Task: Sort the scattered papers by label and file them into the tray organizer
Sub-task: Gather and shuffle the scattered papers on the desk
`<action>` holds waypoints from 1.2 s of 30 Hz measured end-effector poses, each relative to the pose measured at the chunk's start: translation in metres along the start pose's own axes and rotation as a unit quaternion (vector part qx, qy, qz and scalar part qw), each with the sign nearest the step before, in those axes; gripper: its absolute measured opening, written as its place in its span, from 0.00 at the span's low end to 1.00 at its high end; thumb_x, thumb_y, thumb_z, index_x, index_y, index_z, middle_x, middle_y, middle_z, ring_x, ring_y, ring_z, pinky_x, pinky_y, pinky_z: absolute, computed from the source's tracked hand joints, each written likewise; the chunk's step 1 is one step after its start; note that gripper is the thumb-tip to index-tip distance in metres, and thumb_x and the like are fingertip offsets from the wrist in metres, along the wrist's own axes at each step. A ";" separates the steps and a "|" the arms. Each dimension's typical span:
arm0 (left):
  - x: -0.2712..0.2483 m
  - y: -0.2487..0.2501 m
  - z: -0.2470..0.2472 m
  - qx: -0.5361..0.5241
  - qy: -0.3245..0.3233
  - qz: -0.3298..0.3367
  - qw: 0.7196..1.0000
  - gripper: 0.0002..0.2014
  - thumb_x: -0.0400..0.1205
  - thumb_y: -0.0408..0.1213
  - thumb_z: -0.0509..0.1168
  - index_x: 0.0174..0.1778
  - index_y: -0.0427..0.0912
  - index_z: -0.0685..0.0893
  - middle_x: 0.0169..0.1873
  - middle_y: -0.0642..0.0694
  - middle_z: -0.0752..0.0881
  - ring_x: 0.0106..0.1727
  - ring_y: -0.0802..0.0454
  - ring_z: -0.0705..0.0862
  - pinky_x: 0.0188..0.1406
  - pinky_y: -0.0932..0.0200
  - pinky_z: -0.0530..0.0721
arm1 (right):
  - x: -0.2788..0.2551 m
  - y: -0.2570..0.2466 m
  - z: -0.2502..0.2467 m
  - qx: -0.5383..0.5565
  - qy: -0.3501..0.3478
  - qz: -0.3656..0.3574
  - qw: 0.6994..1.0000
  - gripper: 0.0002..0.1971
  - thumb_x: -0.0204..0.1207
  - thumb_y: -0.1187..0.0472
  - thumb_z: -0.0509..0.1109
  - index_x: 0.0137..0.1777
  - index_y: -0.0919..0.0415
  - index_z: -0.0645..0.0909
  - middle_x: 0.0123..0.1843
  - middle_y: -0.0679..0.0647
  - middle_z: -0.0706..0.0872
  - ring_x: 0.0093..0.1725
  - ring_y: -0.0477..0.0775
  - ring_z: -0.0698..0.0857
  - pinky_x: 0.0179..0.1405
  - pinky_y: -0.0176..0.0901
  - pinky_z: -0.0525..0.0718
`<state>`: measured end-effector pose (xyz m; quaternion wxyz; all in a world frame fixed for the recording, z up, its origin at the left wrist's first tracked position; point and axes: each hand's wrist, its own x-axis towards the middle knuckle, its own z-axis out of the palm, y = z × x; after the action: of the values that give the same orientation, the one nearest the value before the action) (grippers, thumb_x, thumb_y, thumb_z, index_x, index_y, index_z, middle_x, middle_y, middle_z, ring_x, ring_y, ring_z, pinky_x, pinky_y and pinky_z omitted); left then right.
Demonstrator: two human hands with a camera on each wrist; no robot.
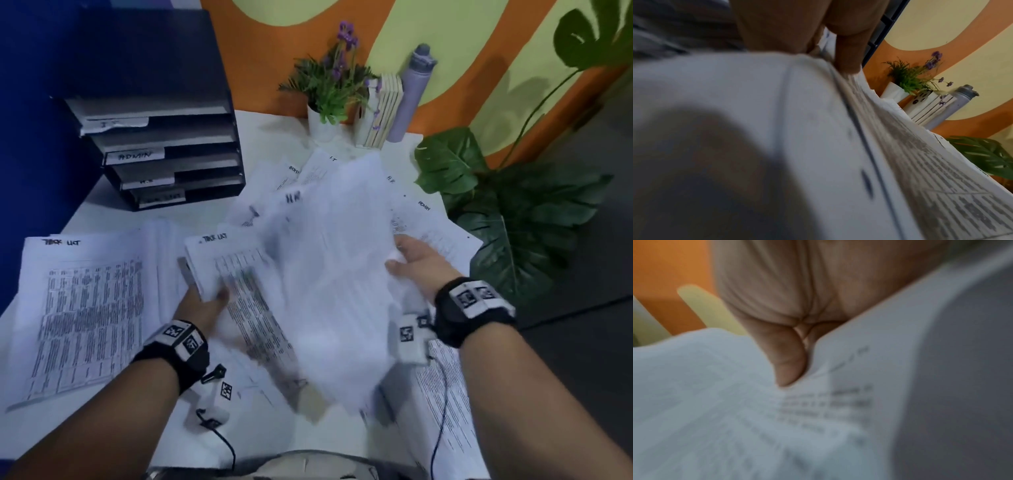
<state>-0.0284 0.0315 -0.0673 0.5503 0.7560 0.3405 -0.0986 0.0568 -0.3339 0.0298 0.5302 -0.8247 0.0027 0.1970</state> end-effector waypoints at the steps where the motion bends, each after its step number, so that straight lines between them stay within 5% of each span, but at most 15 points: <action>1: 0.003 -0.004 0.002 -0.052 -0.004 -0.026 0.998 0.47 0.68 0.74 0.65 0.76 0.45 0.72 0.69 0.41 0.79 0.68 0.38 0.79 0.70 0.38 0.76 | 0.005 0.002 0.019 -0.025 0.014 0.024 0.999 0.23 0.71 0.65 0.72 0.67 0.61 0.78 0.60 0.56 0.86 0.59 0.56 0.85 0.67 0.58 0.80; 5: 0.018 -0.019 0.004 -0.166 -0.006 -0.111 0.980 0.61 0.57 0.85 0.57 0.81 0.49 0.65 0.77 0.43 0.71 0.75 0.38 0.72 0.74 0.37 0.71 | 0.021 0.031 0.090 -0.140 0.023 0.097 0.985 0.21 0.77 0.62 0.66 0.71 0.60 0.77 0.66 0.53 0.82 0.64 0.52 0.79 0.63 0.38 0.74; 9: 0.012 -0.021 0.004 -0.046 -0.032 -0.071 0.996 0.50 0.69 0.56 0.77 0.82 0.44 0.60 0.75 0.44 0.72 0.72 0.41 0.75 0.74 0.42 0.73 | 0.030 0.032 0.119 -0.116 0.069 0.085 0.987 0.12 0.79 0.61 0.66 0.60 0.55 0.85 0.55 0.54 0.88 0.57 0.54 0.85 0.59 0.38 0.78; 12: 0.019 -0.031 0.003 0.040 -0.030 -0.052 0.997 0.42 0.75 0.41 0.77 0.81 0.41 0.60 0.72 0.41 0.75 0.69 0.41 0.76 0.72 0.45 0.74 | 0.052 0.019 0.087 -0.145 0.186 0.118 0.965 0.16 0.81 0.62 0.66 0.66 0.61 0.83 0.63 0.59 0.86 0.61 0.59 0.85 0.59 0.40 0.77; 15: 0.024 -0.036 0.003 0.080 -0.036 -0.042 0.995 0.44 0.75 0.44 0.76 0.82 0.42 0.57 0.75 0.41 0.73 0.71 0.41 0.76 0.72 0.48 0.74 | 0.074 0.011 0.054 -0.156 0.230 0.207 0.938 0.22 0.81 0.57 0.64 0.73 0.65 0.74 0.72 0.66 0.75 0.64 0.67 0.81 0.60 0.51 0.82; 17: 0.027 -0.040 0.004 0.093 -0.031 -0.039 0.994 0.44 0.75 0.45 0.75 0.82 0.43 0.57 0.75 0.42 0.73 0.70 0.41 0.76 0.70 0.50 0.75 | 0.089 0.010 0.045 -0.165 0.220 0.267 0.924 0.28 0.78 0.51 0.67 0.72 0.67 0.70 0.70 0.66 0.76 0.60 0.68 0.82 0.52 0.54 0.82; 19: 0.029 -0.043 0.004 0.099 -0.031 -0.042 0.994 0.45 0.74 0.48 0.76 0.82 0.44 0.57 0.76 0.43 0.72 0.71 0.41 0.75 0.72 0.48 0.74 | 0.099 0.005 0.046 -0.136 0.201 0.299 0.923 0.28 0.74 0.49 0.70 0.65 0.70 0.72 0.62 0.66 0.82 0.49 0.64 0.84 0.46 0.50 0.82; 22: 0.032 -0.047 0.003 0.108 -0.034 -0.041 0.993 0.49 0.70 0.54 0.75 0.82 0.44 0.57 0.77 0.43 0.71 0.73 0.42 0.74 0.74 0.45 0.73 | 0.111 -0.001 0.053 -0.109 0.162 0.314 0.929 0.15 0.75 0.56 0.69 0.46 0.71 0.77 0.42 0.59 0.82 0.30 0.56 0.76 0.24 0.35 0.70; 24: 0.033 -0.049 0.003 0.104 -0.041 -0.046 0.993 0.53 0.66 0.57 0.74 0.83 0.43 0.56 0.77 0.44 0.71 0.74 0.43 0.74 0.75 0.45 0.72 | 0.118 -0.003 0.059 -0.064 0.144 0.333 0.930 0.22 0.75 0.54 0.70 0.62 0.68 0.76 0.51 0.61 0.80 0.38 0.59 0.80 0.27 0.37 0.72; 26: 0.034 -0.051 0.002 0.098 -0.042 -0.047 0.993 0.55 0.64 0.58 0.74 0.83 0.43 0.56 0.77 0.44 0.70 0.74 0.43 0.73 0.75 0.44 0.72 | 0.124 -0.006 0.070 -0.038 0.150 0.317 0.936 0.36 0.76 0.52 0.71 0.81 0.61 0.61 0.71 0.64 0.75 0.62 0.65 0.80 0.51 0.48 0.80; 28: 0.033 -0.050 0.003 0.095 -0.041 -0.047 0.994 0.54 0.65 0.58 0.75 0.83 0.42 0.56 0.77 0.43 0.70 0.75 0.44 0.73 0.75 0.44 0.72 | 0.128 -0.009 0.078 -0.059 0.138 0.298 0.943 0.39 0.77 0.55 0.71 0.83 0.62 0.57 0.80 0.61 0.68 0.74 0.66 0.73 0.67 0.54 0.74; 31: 0.035 -0.052 0.004 0.098 -0.033 -0.042 0.994 0.49 0.73 0.51 0.76 0.83 0.41 0.55 0.78 0.43 0.68 0.75 0.43 0.71 0.76 0.45 0.71 | 0.126 -0.011 0.084 -0.054 0.169 0.240 0.954 0.33 0.77 0.58 0.71 0.79 0.68 0.66 0.73 0.63 0.76 0.70 0.65 0.78 0.65 0.51 0.77; 34: 0.035 -0.052 0.003 0.084 -0.035 -0.041 0.995 0.49 0.71 0.51 0.76 0.83 0.42 0.56 0.78 0.43 0.69 0.75 0.43 0.72 0.75 0.44 0.71 | 0.119 -0.012 0.076 -0.045 0.272 0.122 0.954 0.14 0.76 0.57 0.71 0.57 0.66 0.83 0.46 0.59 0.85 0.53 0.64 0.87 0.53 0.51 0.85; 36: 0.034 -0.050 0.002 0.071 -0.039 -0.051 0.995 0.52 0.66 0.55 0.76 0.82 0.43 0.58 0.76 0.43 0.72 0.73 0.42 0.74 0.74 0.43 0.73 | 0.108 -0.023 0.063 -0.036 0.323 0.061 0.944 0.08 0.76 0.57 0.71 0.48 0.62 0.84 0.41 0.58 0.86 0.47 0.63 0.88 0.51 0.52 0.87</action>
<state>-0.0336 0.0510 -0.1237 0.5022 0.7706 0.3487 -0.1801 0.1406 -0.2466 -0.0081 0.4577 -0.8609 0.2169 -0.0479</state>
